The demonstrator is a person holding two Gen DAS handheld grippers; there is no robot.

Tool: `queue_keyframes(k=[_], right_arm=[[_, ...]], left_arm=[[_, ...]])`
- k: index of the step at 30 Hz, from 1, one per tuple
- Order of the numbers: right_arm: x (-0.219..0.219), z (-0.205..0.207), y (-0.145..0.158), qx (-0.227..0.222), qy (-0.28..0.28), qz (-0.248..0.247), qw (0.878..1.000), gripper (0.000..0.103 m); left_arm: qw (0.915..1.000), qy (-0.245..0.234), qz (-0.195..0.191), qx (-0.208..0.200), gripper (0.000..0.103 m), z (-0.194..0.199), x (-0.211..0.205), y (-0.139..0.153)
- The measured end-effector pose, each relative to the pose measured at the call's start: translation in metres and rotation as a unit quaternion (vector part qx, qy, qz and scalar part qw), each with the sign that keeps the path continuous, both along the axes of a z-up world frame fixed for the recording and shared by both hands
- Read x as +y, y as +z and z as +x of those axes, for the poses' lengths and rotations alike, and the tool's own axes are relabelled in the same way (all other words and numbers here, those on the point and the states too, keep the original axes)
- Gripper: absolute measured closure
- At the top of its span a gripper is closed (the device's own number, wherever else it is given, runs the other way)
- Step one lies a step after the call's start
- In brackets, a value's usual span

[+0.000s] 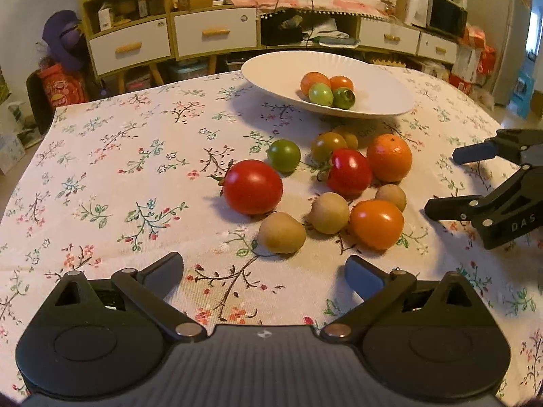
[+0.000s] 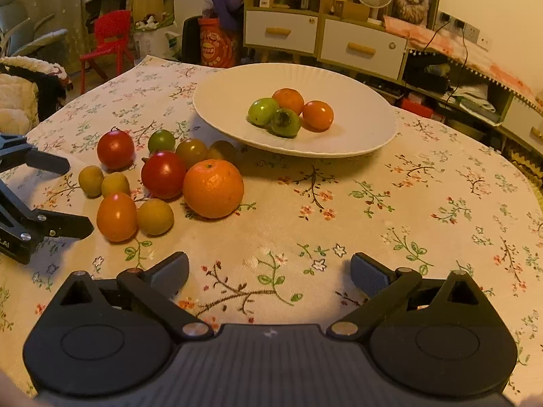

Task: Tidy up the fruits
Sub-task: 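Reach the left tool toward a brown kiwi while the right tool approaches a tangerine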

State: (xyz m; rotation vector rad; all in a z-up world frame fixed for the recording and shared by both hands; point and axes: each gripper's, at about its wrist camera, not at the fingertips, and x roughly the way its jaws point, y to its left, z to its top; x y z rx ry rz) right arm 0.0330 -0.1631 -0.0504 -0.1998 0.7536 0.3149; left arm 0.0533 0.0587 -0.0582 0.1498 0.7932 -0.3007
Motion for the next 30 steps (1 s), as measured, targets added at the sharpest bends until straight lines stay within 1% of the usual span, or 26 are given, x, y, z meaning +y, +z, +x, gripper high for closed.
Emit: queue_keyframes(k=[4,9,12,14,15,17,18,20,21,23,26,27,29,30], right_arm=[[0.001,0.004,-0.002,-0.008,0.000,0.007,1.000,0.001],[0.004,0.008,-0.003,-0.016,0.001,0.011,1.000,0.000],[0.005,0.010,-0.003,-0.019,0.001,0.013,1.000,0.001],[0.006,0.012,-0.002,-0.019,0.001,0.014,1.000,0.001],[0.007,0.012,-0.002,-0.019,0.002,0.014,1.000,0.001],[0.009,0.014,-0.001,-0.019,0.006,0.016,1.000,0.002],[0.010,0.014,-0.001,-0.019,0.010,0.017,1.000,0.004],[0.013,0.015,0.000,-0.019,0.019,0.017,0.999,0.006],[0.014,0.015,0.000,-0.019,0.022,0.017,0.999,0.009],[0.016,0.016,0.001,-0.018,0.027,0.018,0.999,0.011],[0.017,0.016,0.002,-0.018,0.032,0.021,0.999,0.016],[0.017,0.016,0.003,-0.018,0.034,0.022,0.999,0.019],[0.019,0.017,0.004,-0.018,0.037,0.023,0.999,0.024],[0.019,0.017,0.005,-0.019,0.039,0.024,0.999,0.027]], left_arm=[[1.0000,0.000,-0.003,-0.006,0.009,0.000,0.001,0.000],[0.9999,-0.004,-0.009,-0.011,0.016,0.002,-0.001,0.001],[0.9998,-0.012,-0.011,-0.014,0.024,0.002,-0.002,0.002],[0.9996,-0.019,-0.012,-0.015,0.032,0.001,-0.003,0.004],[0.9996,-0.022,-0.013,-0.015,0.034,0.001,-0.003,0.004],[0.9994,-0.028,-0.014,-0.015,0.041,0.000,-0.004,0.005],[0.9993,-0.030,-0.015,-0.016,0.044,0.000,-0.004,0.005],[0.9992,-0.032,-0.015,-0.018,0.054,0.000,-0.005,0.006],[0.9992,-0.032,-0.016,-0.019,0.055,0.000,-0.004,0.006],[0.9992,-0.030,-0.018,-0.019,0.062,0.001,-0.004,0.007],[0.9993,-0.026,-0.020,-0.018,0.069,0.003,-0.003,0.007],[0.9993,-0.025,-0.021,-0.018,0.071,0.003,-0.003,0.007],[0.9993,-0.024,-0.022,-0.017,0.078,0.003,-0.003,0.008],[0.9993,-0.023,-0.023,-0.017,0.080,0.003,-0.003,0.008]])
